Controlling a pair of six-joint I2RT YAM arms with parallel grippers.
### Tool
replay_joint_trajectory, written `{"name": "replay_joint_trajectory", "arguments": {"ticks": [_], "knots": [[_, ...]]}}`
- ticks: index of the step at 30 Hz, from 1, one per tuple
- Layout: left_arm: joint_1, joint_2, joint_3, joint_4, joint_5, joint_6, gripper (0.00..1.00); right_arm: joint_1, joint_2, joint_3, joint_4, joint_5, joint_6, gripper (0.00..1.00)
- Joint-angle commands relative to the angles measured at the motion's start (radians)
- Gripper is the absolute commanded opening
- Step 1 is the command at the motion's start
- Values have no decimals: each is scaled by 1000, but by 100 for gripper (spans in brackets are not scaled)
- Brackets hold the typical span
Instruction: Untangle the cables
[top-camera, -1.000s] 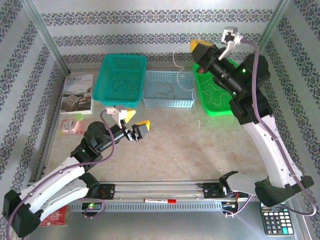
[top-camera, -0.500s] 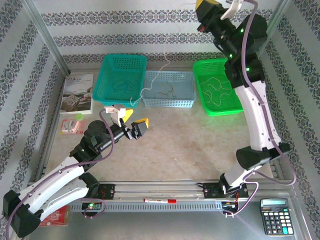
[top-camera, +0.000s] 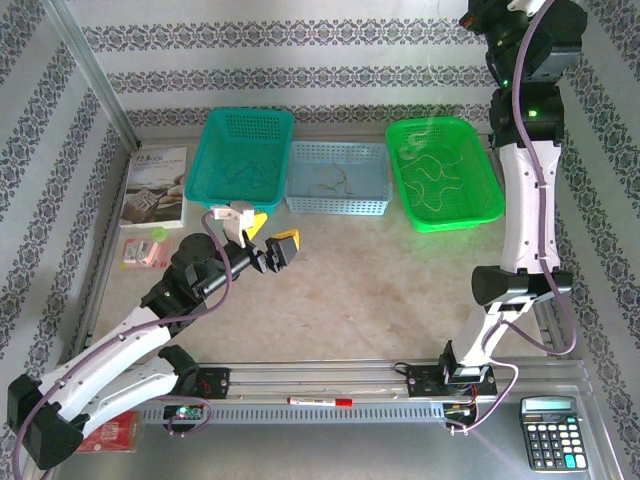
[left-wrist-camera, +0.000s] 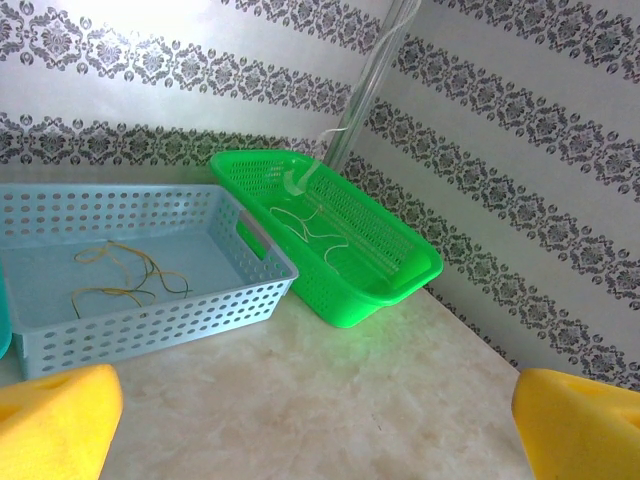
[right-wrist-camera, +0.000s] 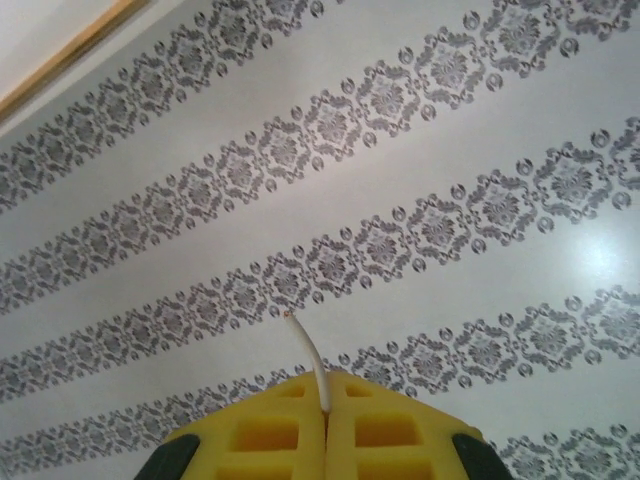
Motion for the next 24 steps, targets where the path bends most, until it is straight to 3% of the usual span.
{"name": "replay_joint_trajectory", "arguments": {"ticks": [1,8,12,17,24], "knots": [[14,4,32,11,9,17,100,17,-52,-117,-26,95,-45,0],[13,-21,14,23,25,-16,100,79,-222,-792,180,182,25,0],[14,-49,6,-3,23,-18,100,82,-266,-1077,315,202,77,0],[13,-68,-8,-9,17,-22,100,49,-272,-1169,338,188,78,0],[14,-68,-35,28,15,-37,100,12,-277,-1147,325,230,44,0]]}}
